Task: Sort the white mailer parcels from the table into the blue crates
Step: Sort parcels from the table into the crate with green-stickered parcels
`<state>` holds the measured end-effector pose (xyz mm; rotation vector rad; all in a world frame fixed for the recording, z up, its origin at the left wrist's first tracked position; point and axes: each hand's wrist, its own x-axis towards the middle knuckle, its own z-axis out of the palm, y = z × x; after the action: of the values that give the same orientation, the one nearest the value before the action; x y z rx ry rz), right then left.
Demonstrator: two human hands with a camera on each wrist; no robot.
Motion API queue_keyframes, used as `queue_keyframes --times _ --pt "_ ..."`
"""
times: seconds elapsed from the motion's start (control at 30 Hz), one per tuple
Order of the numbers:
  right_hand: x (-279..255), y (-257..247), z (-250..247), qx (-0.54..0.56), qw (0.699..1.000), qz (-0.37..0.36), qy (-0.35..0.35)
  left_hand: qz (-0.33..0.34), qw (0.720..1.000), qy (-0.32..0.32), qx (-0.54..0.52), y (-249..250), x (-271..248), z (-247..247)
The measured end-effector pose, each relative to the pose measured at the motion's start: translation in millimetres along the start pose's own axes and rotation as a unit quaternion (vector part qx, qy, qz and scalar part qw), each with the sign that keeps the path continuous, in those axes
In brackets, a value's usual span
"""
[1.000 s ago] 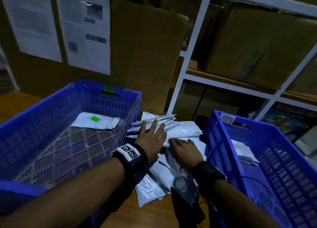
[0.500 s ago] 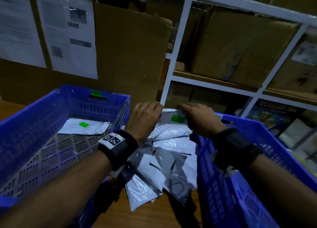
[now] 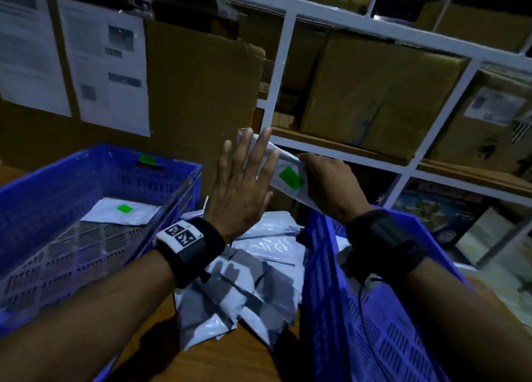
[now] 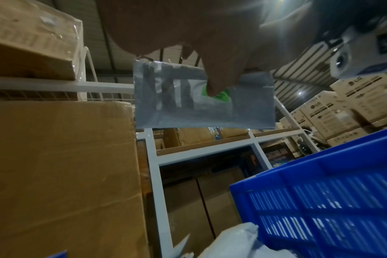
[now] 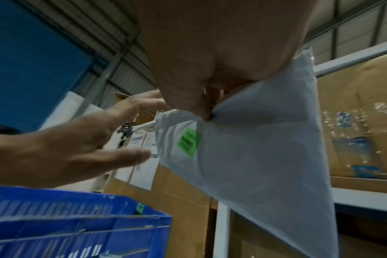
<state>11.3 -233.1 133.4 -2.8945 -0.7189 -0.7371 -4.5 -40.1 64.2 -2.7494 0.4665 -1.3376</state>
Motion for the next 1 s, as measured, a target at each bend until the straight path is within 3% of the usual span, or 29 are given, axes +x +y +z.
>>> queue_keyframes --times 0.13,0.33,0.47,0.57,0.63,0.73,0.8,0.93,1.0 --pt "-5.6 -1.5 6.7 0.026 1.0 -0.003 -0.009 0.014 1.0 -0.026 0.004 19.8 -18.6 -7.2" --pt "-8.3 -17.1 21.9 0.045 0.998 -0.023 -0.044 -0.069 0.971 -0.217 0.078 15.6 -36.5 -16.6" --pt "-2.4 -41.0 35.2 0.056 0.997 -0.042 -0.015 -0.144 0.95 -0.273 -0.055 -4.0 -31.7 -20.6" --pt "5.6 -71.6 48.1 0.04 0.997 -0.066 0.015 -0.198 0.922 -0.262 -0.207 -27.1 -21.1 -19.4" --pt "11.8 -99.1 54.6 0.043 0.996 -0.074 0.022 -0.252 0.877 -0.249 -0.325 -45.7 -17.6 -22.5" --pt "24.4 -143.5 61.5 0.052 0.994 -0.095 0.018 -0.346 0.764 -0.213 -0.502 -73.0 -14.5 -29.9" --pt "36.5 -176.2 70.3 0.075 0.99 -0.116 0.024 -0.377 0.702 -0.166 -0.581 -100.8 -14.0 -31.1" --pt "61.1 -224.7 84.5 0.086 0.989 -0.116 0.027 -0.43 0.648 -0.077 -0.624 -159.0 -20.2 -19.6" --pt "71.1 -242.1 86.2 0.077 0.99 -0.116 0.02 -0.436 0.646 -0.067 -0.623 -184.7 -26.4 -14.9"
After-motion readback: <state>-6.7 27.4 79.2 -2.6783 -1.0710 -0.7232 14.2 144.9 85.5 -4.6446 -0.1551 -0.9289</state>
